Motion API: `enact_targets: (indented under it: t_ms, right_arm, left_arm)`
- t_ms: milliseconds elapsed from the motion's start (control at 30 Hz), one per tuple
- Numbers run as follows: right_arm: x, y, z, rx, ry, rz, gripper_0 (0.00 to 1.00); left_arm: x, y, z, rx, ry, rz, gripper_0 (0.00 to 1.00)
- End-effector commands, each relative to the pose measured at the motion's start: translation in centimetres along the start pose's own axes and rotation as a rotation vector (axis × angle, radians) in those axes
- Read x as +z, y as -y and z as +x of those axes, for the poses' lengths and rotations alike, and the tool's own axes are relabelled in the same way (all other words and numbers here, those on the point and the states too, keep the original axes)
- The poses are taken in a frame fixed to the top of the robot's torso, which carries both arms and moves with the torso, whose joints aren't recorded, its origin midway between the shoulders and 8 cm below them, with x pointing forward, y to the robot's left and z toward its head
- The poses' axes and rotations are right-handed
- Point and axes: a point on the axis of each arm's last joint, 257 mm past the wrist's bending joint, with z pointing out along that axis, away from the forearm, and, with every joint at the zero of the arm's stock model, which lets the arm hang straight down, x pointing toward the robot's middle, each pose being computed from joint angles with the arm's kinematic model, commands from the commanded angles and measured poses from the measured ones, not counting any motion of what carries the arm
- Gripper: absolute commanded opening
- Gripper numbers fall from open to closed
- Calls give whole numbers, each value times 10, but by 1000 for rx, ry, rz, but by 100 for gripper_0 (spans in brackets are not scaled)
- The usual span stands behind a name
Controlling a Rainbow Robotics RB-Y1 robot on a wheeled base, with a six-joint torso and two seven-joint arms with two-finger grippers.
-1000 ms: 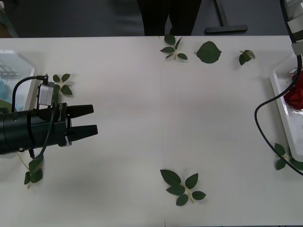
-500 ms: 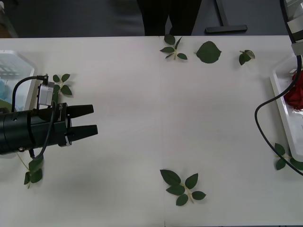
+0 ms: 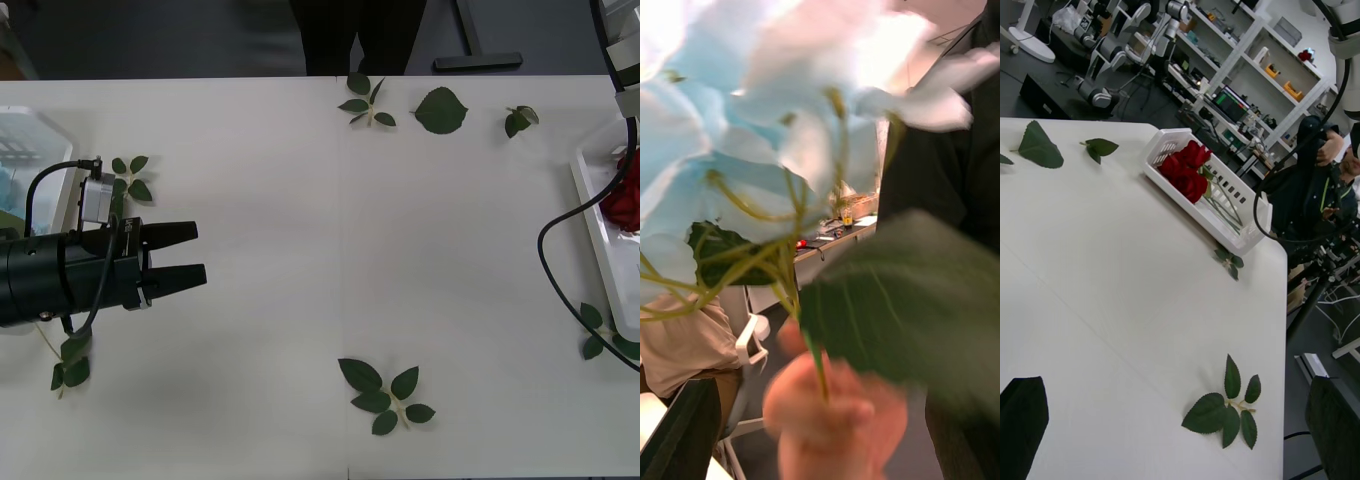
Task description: Place the red flowers into the right box and the blue flowers into the left box. If a person shows an open palm, hand one flower to the person first, then continue sorting.
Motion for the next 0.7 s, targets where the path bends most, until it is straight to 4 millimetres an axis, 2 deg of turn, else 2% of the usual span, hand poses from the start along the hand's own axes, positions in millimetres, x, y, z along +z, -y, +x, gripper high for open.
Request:
enact_targets:
  t_ms: [33, 133, 233, 333, 367, 400, 433, 567, 700]
  right_arm:
    - [10, -18, -32, -4, 53, -33, 79]
    - [4, -4, -15, -5, -13, -23, 79]
    - [-10, 10, 16, 21, -114, -23, 79]
    - [-35, 21, 56, 104, -232, -39, 79]
    - [-48, 22, 72, 150, -279, -56, 79]
    - [-56, 22, 80, 166, -302, -69, 79]
    - [-73, 26, 96, 186, -348, -90, 79]
    - [-130, 38, 133, 211, -443, -149, 79]
    - [-193, 35, 166, 150, -507, -261, 79]
  left_arm:
    - [1, 1, -3, 8, 23, -3, 100]
    - [1, 1, -3, 8, 23, -3, 100]
    - [1, 1, -3, 8, 23, -3, 100]
    - [1, 1, -3, 8, 23, -3, 100]
    - [1, 1, -3, 8, 23, -3, 100]
    - [1, 1, -3, 8, 23, -3, 100]
    - [1, 1, -3, 8, 23, -3, 100]
    - [1, 1, -3, 8, 23, -3, 100]
    - [1, 1, -3, 8, 23, -3, 100]
